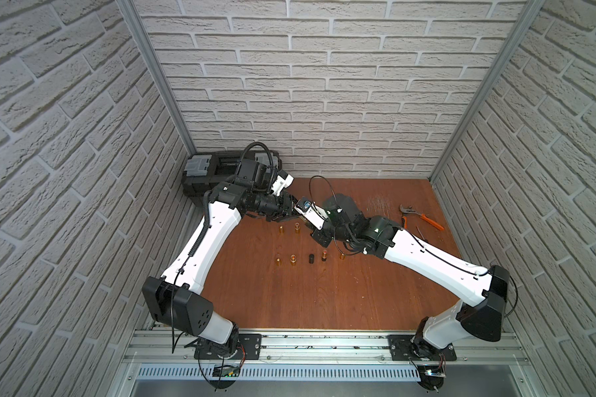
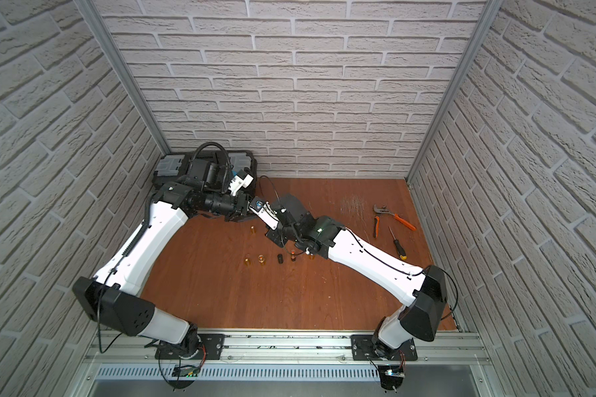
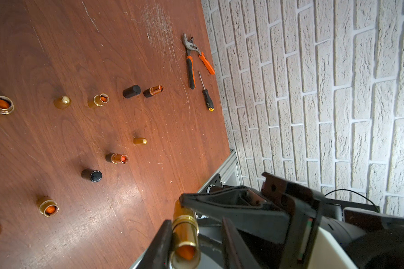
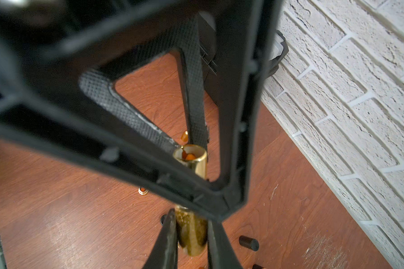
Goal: Open the lipstick cap
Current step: Place the lipstick at the center of the board.
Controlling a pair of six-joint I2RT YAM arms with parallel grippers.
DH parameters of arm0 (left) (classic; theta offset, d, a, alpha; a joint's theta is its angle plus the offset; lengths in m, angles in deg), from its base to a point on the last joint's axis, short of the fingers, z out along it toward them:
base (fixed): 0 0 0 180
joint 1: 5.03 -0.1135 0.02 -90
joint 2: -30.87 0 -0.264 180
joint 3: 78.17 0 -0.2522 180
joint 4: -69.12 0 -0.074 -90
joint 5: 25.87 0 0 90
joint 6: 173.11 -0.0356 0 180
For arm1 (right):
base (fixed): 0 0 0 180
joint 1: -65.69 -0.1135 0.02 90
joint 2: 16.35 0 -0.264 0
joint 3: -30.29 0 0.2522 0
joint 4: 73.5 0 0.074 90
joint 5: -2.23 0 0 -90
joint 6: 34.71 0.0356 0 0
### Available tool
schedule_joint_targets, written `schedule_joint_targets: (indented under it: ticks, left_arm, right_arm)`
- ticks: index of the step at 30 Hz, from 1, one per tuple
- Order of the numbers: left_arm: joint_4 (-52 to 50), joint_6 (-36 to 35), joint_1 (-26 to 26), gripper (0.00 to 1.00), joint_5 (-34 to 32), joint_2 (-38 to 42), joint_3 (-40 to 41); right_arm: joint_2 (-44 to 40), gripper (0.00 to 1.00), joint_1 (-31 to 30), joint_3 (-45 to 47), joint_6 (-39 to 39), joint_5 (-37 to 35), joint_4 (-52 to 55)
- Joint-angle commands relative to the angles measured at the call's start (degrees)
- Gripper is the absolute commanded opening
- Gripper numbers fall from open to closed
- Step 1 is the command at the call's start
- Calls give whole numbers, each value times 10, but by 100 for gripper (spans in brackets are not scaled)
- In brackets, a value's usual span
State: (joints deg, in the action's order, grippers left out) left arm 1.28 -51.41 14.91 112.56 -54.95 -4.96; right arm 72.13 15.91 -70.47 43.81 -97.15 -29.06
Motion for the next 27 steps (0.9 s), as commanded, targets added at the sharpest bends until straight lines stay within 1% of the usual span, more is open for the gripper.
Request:
schedule_joint_targets:
  ticks: [1,3,5,9,11,20,21,22,23,25,27]
  left_arm:
    - [-19,-20,8,38,31,7,-2]
    - [-22,-23,8,39,29,6,-3]
    - [-25,-27,7,38,24,4,-4]
    - [-30,-34,7,26,21,-2,-2]
    - [-31,-36,8,22,21,-5,0]
    - [-38,-45,5,15,14,-8,-2]
    - [-41,-47,5,15,11,-7,-3]
    - [-44,-49,4,14,8,-7,-4]
    - [-44,-49,3,14,6,-6,-5]
    - [-45,-50,-1,13,0,-5,-6]
    - [-45,-49,-4,12,-9,-4,-10]
  right_arm:
    - [5,4,-3,-16,-10,-15,-23]
    - [9,5,-3,-19,-10,-16,-20]
    - [12,5,-4,-25,-11,-17,-14]
    - [12,5,-3,-29,-14,-19,-7]
    - [11,5,-4,-30,-16,-21,-5]
    - [17,5,-3,-40,-18,-28,6]
    - [18,7,-4,-43,-17,-29,8]
    - [19,11,-4,-45,-17,-30,9]
    - [20,17,-4,-47,-17,-30,9]
    - [21,32,-3,-50,-17,-32,10]
    - [19,36,-3,-56,-18,-35,13]
